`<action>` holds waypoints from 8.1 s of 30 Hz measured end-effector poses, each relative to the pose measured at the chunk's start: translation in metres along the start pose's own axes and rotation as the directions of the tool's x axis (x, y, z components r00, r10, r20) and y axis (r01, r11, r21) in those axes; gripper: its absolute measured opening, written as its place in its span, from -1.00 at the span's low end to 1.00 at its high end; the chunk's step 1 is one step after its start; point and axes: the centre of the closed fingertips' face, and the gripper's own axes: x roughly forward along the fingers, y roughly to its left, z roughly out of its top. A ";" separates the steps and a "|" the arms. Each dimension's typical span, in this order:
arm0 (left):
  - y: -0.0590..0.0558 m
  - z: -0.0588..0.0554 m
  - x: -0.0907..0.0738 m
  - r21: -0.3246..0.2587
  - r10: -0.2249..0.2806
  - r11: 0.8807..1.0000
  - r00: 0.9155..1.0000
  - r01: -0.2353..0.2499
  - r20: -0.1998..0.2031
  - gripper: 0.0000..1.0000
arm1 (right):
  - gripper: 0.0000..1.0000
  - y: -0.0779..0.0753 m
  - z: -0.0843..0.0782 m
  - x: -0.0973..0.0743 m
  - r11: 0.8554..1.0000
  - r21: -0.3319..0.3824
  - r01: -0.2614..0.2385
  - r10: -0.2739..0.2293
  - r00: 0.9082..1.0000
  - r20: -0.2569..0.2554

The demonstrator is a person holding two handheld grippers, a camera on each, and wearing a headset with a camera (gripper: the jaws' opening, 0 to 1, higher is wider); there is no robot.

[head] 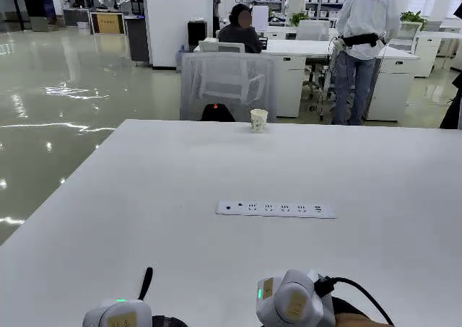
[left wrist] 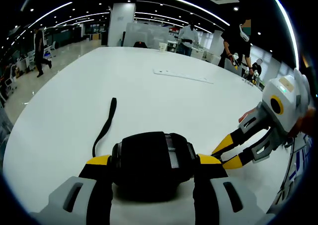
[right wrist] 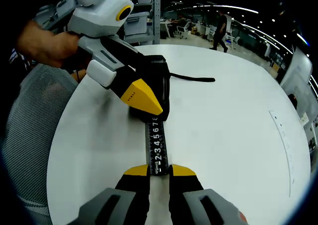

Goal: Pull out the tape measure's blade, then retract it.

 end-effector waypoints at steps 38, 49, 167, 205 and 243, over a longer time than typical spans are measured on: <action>0.001 0.000 0.000 -0.013 -0.004 1.000 1.000 0.004 -0.004 0.22 | -0.78 0.002 0.036 0.024 1.000 -0.019 -0.008 0.008 0.999 0.046; 0.001 0.000 0.000 -0.020 -0.005 1.000 1.000 0.005 -0.004 0.22 | -0.78 0.003 0.045 0.031 1.000 -0.025 -0.012 0.014 0.998 0.064; -0.015 -0.012 -0.058 0.234 -0.200 0.953 0.980 0.192 0.013 0.58 | 0.22 0.028 -0.031 -0.082 0.892 0.396 0.219 -0.339 0.903 0.264; -0.025 -0.025 -0.105 0.367 -0.339 0.885 0.937 0.286 0.088 0.95 | 0.93 0.070 -0.044 -0.119 0.818 0.512 0.262 -0.479 0.803 0.355; -0.031 -0.028 -0.125 0.404 -0.381 0.860 0.919 0.310 0.106 0.98 | 0.98 0.090 -0.042 -0.130 0.813 0.510 0.281 -0.497 0.790 0.359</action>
